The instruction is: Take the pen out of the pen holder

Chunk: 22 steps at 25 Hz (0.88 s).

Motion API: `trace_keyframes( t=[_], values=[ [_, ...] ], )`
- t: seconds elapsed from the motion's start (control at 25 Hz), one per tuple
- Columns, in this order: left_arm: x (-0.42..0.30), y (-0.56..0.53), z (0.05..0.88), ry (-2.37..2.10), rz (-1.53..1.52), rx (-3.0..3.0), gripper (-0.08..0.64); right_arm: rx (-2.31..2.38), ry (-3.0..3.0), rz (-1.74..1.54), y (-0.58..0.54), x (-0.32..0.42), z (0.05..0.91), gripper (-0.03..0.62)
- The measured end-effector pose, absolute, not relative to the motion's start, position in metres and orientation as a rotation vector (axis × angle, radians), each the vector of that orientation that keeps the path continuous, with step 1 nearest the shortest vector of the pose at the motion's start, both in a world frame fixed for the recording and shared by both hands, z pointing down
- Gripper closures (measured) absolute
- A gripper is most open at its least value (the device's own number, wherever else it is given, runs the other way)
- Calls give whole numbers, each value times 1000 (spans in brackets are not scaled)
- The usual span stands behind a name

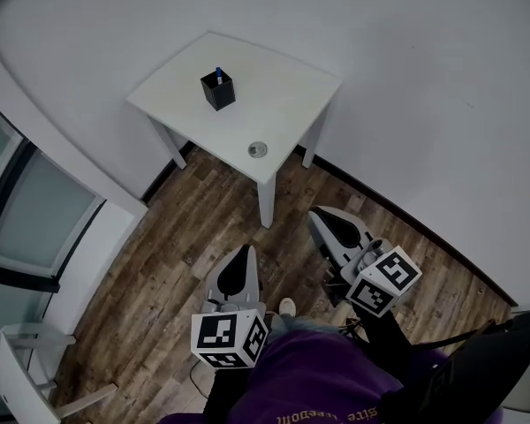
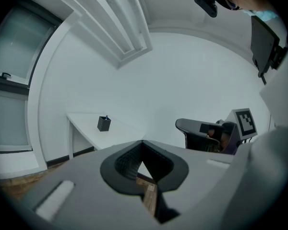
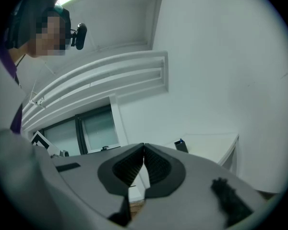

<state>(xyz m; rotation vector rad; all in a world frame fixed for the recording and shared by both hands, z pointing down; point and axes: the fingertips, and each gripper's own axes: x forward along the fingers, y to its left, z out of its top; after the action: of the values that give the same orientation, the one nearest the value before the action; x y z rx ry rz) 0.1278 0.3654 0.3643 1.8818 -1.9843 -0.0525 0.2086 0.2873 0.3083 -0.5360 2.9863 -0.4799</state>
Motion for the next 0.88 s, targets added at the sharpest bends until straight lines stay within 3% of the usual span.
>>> trace_keyframes(
  t=[0.88],
  values=[
    [10, 255, 366, -1979, -56, 1886, 554, -536, 2990, -492, 181, 89, 314, 581]
  ],
)
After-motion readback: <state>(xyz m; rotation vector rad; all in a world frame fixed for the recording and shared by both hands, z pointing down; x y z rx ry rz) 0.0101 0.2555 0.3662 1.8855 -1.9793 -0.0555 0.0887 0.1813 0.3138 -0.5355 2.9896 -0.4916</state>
